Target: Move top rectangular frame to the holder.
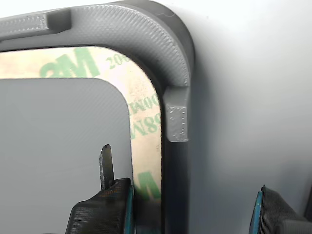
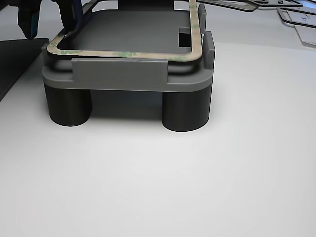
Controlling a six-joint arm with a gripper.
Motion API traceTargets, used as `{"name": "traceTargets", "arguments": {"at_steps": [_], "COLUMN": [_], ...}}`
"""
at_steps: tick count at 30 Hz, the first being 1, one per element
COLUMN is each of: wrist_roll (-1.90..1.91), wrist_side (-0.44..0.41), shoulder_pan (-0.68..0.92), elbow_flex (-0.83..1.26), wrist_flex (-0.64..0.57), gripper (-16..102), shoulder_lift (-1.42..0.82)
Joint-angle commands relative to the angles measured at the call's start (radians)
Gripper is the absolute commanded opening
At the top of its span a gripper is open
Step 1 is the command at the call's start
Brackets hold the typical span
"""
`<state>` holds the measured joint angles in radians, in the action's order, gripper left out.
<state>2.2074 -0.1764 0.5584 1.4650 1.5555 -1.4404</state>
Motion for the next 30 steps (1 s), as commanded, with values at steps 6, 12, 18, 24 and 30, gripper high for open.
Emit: {"name": "traceTargets", "arguments": {"at_steps": [6, 12, 18, 24, 30], "wrist_roll": [-0.031, -0.16, -0.684, -1.296, -1.787], "wrist_side": [-0.025, -0.14, -0.367, -0.356, -0.147], "shoulder_pan": [-0.015, -0.006, 0.011, -0.095, -0.333], "elbow_flex": [-0.043, -0.132, -0.066, 0.153, 0.577], "wrist_flex": [0.006, 0.084, 0.029, -0.156, -0.413], "gripper": [100, 100, 100, 100, 100], "shoulder_lift": [-0.023, -0.048, -0.262, -0.618, -1.043]}}
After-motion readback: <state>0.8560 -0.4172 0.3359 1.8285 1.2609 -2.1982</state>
